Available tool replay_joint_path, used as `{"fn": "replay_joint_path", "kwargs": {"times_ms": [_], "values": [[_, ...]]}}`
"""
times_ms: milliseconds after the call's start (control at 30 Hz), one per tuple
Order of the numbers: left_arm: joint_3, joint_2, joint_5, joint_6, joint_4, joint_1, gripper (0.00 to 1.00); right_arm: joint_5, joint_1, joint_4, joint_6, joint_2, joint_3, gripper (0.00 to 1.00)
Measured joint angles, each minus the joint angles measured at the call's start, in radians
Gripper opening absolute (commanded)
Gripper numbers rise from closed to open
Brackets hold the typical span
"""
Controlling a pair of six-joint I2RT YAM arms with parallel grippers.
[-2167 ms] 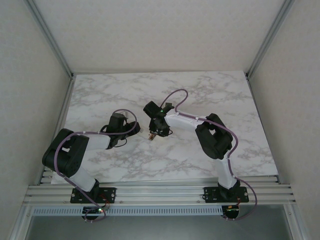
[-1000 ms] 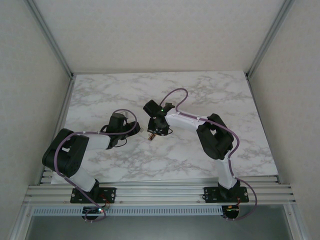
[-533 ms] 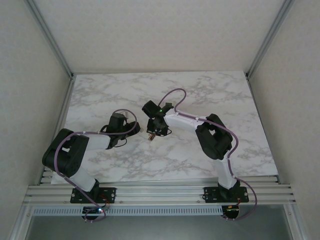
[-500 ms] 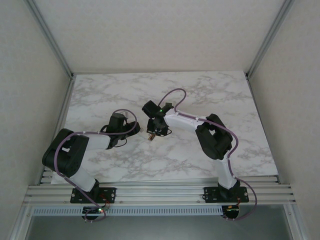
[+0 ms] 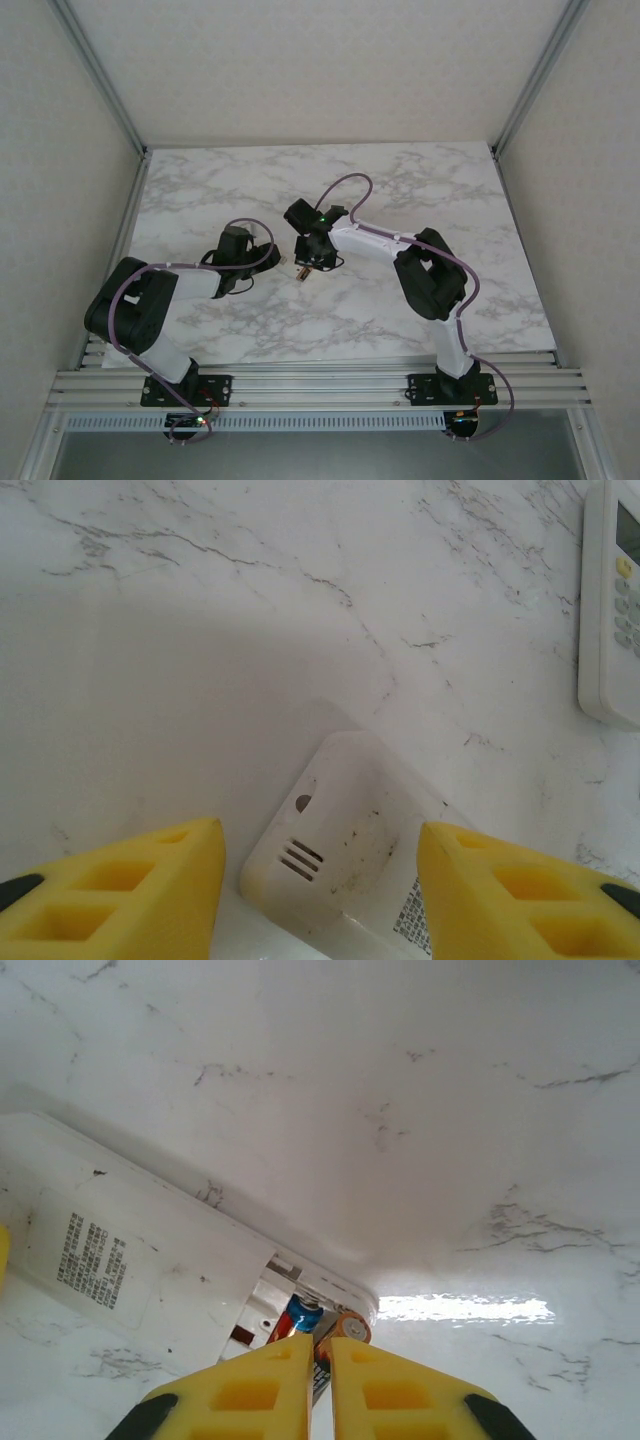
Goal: Load the batteries into the remote control
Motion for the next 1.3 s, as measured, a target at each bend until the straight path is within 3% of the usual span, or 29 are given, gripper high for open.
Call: {"fn": "replay_joint_path", "kwargs": {"times_ms": [233, 633, 833, 1300], "values": [[0.0, 0.0, 0.0, 0.0, 0.0, 0.0, 0.53, 0.009, 0.0, -0.003, 0.0, -0.003, 0.0, 0.18], [0.0, 0.0, 0.0, 0.0, 0.0, 0.0, 0.52, 0.0, 0.0, 0.005, 0.001, -0.003, 0.0, 0.12], [0.0, 0.0, 0.0, 0.0, 0.0, 0.0, 0.53, -0.002, 0.0, 0.004, 0.004, -0.002, -0.002, 0.21], [0.0, 0.0, 0.0, 0.0, 0.0, 0.0, 0.52, -0.003, 0.0, 0.004, 0.004, 0.014, -0.005, 0.22]]}}
